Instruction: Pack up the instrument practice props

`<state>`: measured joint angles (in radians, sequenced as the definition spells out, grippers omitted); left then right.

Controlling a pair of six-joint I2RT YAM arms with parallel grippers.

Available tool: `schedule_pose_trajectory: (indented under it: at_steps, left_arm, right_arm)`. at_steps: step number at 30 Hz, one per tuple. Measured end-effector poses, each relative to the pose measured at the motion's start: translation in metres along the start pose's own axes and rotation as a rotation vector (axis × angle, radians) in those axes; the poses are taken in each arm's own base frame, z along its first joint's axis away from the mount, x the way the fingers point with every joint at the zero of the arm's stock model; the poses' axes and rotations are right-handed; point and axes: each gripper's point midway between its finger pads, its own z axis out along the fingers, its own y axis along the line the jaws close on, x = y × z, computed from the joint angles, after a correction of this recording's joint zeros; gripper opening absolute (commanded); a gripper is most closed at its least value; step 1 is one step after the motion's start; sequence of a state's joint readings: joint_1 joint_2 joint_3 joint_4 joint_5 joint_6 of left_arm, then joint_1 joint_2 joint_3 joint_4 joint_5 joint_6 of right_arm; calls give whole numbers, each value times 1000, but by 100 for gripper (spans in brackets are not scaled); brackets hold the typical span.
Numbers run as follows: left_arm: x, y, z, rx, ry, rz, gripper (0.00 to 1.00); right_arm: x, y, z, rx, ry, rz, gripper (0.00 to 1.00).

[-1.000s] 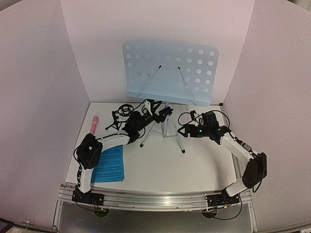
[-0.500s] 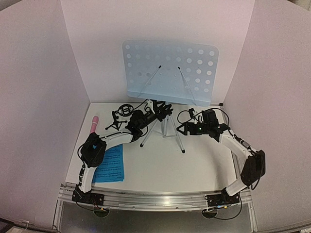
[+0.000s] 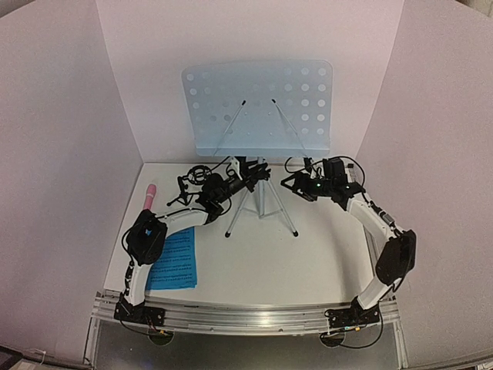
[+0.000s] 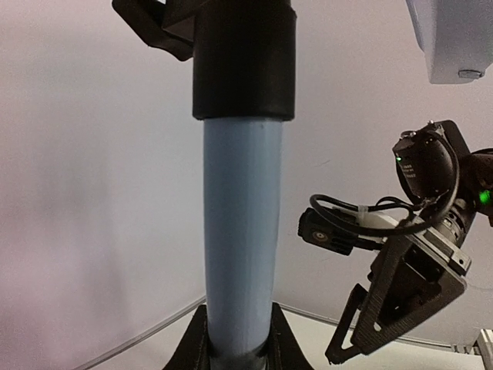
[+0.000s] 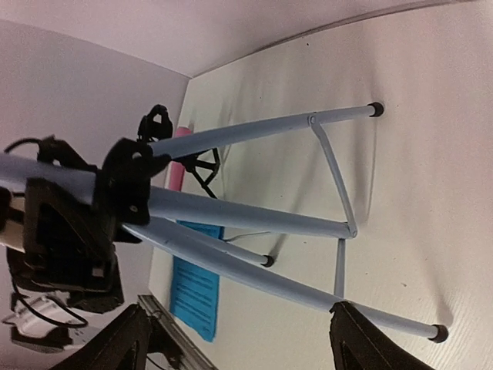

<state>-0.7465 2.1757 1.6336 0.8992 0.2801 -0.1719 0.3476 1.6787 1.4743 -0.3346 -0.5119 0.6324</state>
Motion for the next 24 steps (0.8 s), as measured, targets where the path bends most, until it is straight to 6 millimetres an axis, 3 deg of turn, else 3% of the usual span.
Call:
schedule_pose_trajectory:
  at_steps: [10, 15, 19, 24]
  left_arm:
    - [3, -22, -9, 204, 44, 33, 0]
    - [2, -27, -12, 239, 56, 51, 0]
    - [2, -28, -13, 250, 56, 51, 0]
    - [1, -29, -13, 254, 55, 50, 0]
  right_arm:
    - [1, 13, -4, -61, 51, 428, 71]
    - [-6, 33, -5, -117, 89, 548, 67]
    - [-15, 49, 3, -173, 147, 626, 64]
    - [-26, 55, 21, -205, 204, 701, 54]
